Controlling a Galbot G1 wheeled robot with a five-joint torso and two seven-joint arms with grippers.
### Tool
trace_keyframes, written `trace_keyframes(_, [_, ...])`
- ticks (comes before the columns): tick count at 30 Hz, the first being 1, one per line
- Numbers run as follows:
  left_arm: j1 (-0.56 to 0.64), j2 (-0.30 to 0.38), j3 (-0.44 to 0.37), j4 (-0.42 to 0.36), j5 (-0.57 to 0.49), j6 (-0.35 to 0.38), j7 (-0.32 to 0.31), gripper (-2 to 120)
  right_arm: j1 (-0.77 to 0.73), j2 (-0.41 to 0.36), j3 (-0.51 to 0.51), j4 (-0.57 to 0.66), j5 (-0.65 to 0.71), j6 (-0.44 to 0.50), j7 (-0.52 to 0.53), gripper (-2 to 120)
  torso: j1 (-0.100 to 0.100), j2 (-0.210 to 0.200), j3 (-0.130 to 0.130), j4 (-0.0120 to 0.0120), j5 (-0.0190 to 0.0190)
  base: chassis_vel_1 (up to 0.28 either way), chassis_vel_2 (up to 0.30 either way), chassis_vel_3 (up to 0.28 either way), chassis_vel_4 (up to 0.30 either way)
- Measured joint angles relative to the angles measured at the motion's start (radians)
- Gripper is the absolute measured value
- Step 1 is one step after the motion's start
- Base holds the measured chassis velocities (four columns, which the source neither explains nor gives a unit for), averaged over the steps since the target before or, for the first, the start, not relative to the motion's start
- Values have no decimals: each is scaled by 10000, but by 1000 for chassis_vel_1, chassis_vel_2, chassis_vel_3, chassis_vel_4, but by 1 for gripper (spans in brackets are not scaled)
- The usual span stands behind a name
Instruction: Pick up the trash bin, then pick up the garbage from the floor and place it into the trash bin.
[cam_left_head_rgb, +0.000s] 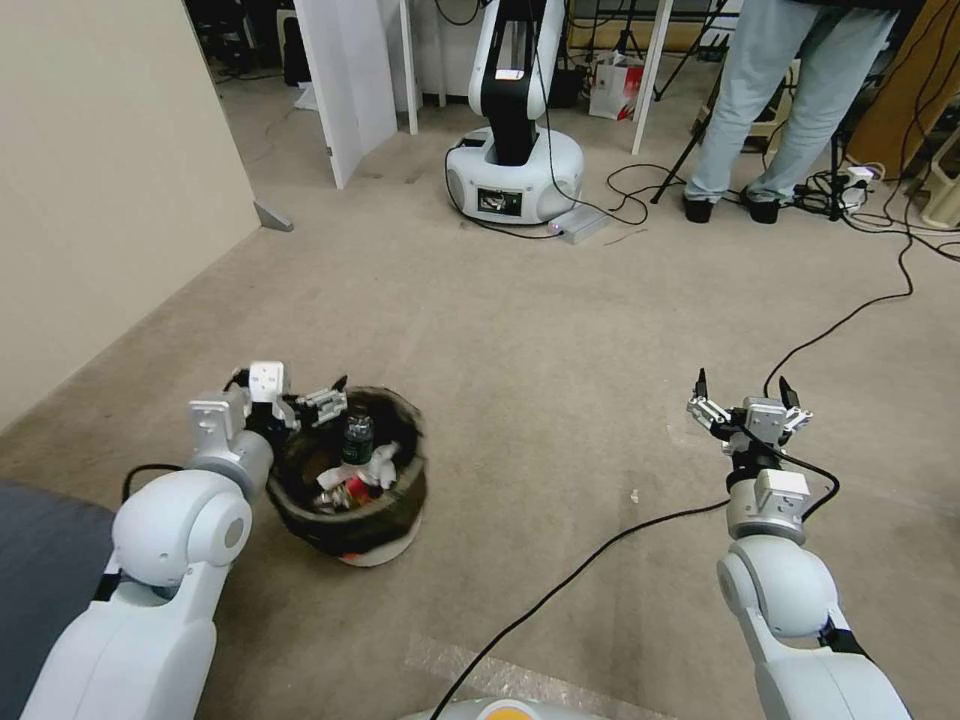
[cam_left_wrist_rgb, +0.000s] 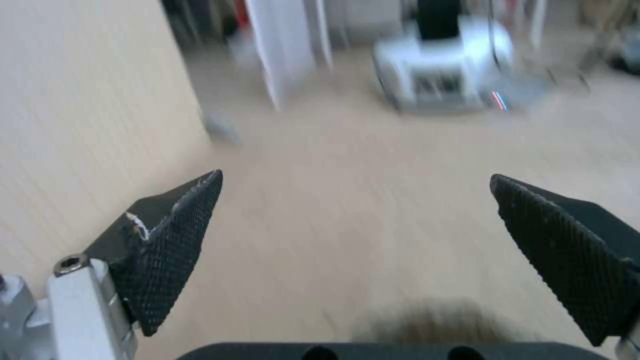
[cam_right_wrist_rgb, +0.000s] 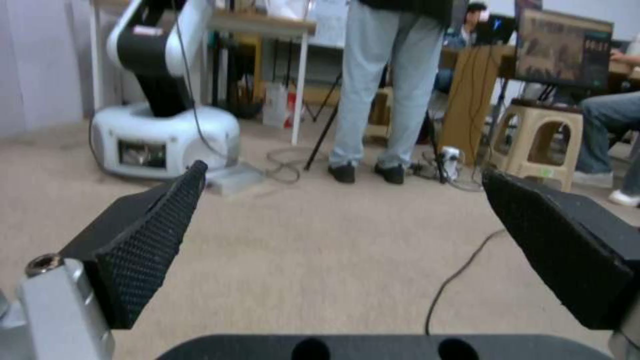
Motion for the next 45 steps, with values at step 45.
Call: trace_keyframes(45, [1641,-1394,227,1848,3007,-6119,-1151,100,-1028,811,148,846,-738,1304,-163,100,0,0,0,1,0,0,0,0,0])
